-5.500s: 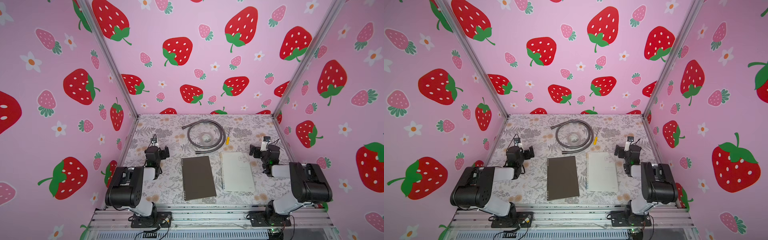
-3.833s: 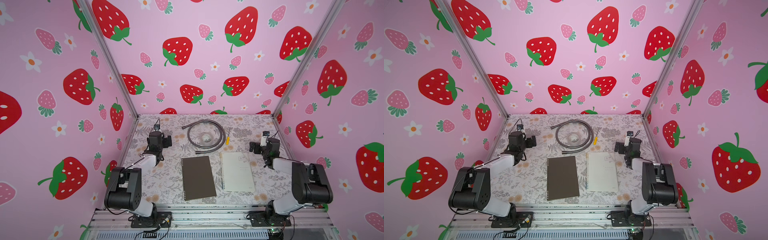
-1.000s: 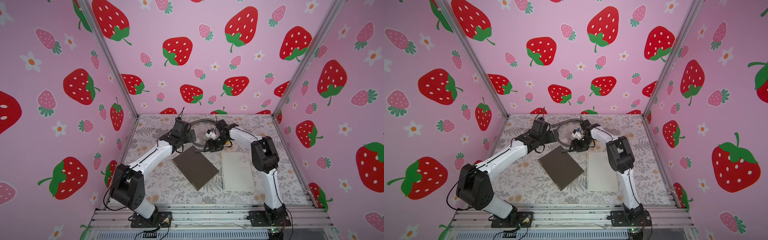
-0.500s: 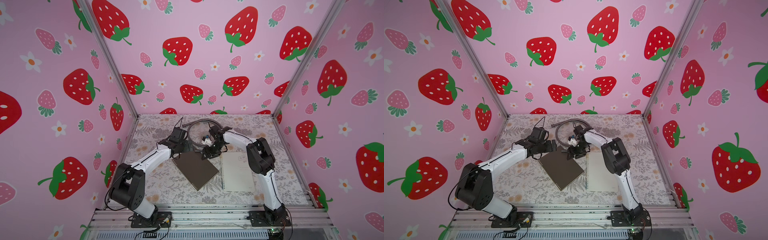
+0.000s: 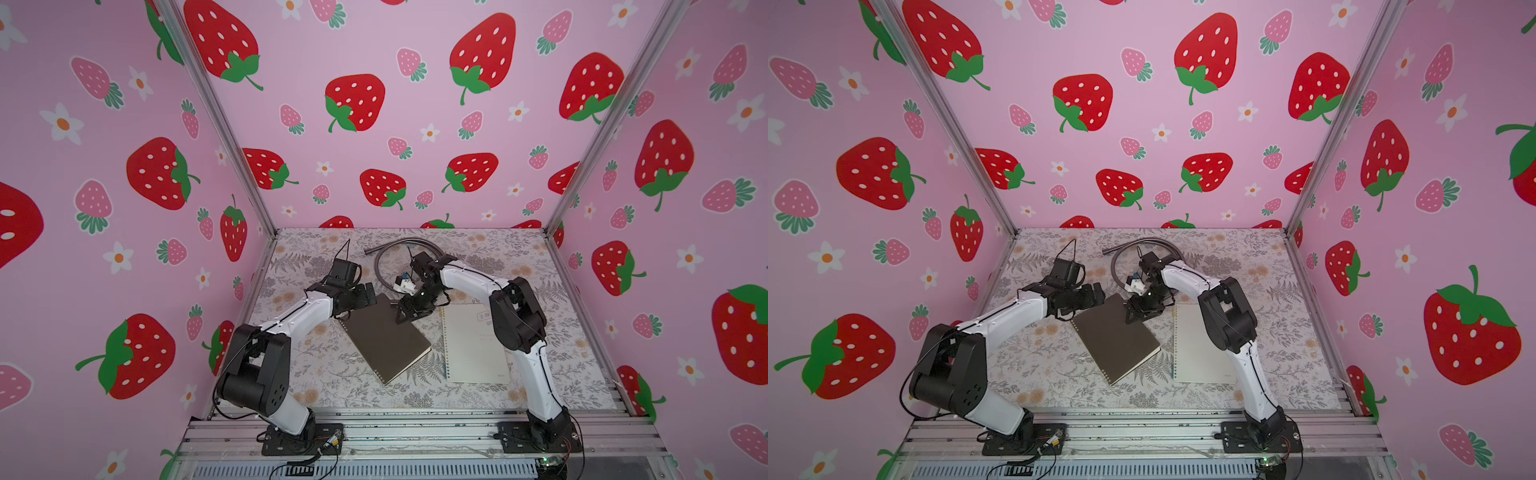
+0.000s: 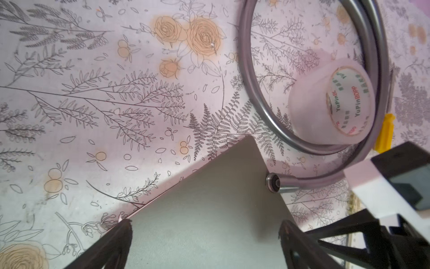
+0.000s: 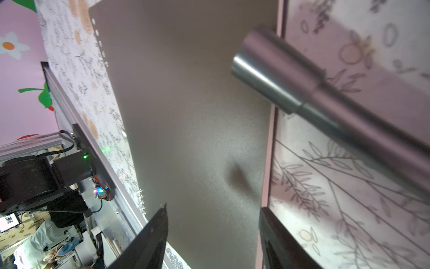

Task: Tear off pages from different notebooks
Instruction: Move the notebook to the center of the board.

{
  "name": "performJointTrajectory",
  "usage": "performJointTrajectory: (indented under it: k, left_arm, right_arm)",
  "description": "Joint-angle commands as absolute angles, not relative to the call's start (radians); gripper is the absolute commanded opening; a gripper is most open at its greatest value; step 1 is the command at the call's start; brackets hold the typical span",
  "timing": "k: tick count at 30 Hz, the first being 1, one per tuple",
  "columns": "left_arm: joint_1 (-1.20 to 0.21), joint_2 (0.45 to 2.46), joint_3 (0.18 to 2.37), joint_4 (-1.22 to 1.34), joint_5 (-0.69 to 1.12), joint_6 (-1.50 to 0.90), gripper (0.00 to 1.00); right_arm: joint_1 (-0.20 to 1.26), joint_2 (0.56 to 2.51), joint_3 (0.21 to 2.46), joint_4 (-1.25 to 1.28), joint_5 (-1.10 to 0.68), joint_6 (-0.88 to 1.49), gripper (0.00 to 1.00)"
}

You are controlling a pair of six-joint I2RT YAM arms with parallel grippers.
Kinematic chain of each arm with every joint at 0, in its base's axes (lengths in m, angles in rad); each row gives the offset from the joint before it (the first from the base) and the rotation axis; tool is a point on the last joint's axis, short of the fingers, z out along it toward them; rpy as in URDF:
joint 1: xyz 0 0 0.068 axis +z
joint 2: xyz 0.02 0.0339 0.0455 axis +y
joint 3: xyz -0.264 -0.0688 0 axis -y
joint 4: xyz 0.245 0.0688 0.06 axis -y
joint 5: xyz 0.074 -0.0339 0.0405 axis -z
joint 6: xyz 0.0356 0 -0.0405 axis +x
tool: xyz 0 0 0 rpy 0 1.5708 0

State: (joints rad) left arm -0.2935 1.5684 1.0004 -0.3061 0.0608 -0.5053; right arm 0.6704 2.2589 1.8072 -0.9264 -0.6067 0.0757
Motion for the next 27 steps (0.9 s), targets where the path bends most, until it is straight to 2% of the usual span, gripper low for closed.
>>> performJointTrajectory:
  k: [1,6,16,24,27]
  left_arm:
    - [-0.298,1.537,0.984,-0.307,0.063,-0.511,0.99]
    - [-0.298,1.496,0.964,-0.298,0.056,-0.510,1.00]
    - [-0.298,1.402,0.882,-0.273,0.066,-0.532,1.00]
    - [-0.297,1.361,0.877,-0.283,0.041,-0.517,0.99]
    - [-0.296,1.359,0.885,-0.282,0.044,-0.514,1.00]
  right_arm:
    - [0.704,2.221,1.834,-0.925,-0.678,0.038,0.63]
    - [0.730,2.219,1.845,-0.916,-0.694,0.037,0.60]
    - [0.734,2.256,1.823,-0.807,-0.789,0.097,0.42]
    - [0.733,2.288,1.859,-0.805,-0.889,0.050,0.33]
    - [0.732,2.310,1.883,-0.822,-0.933,0.035,0.33]
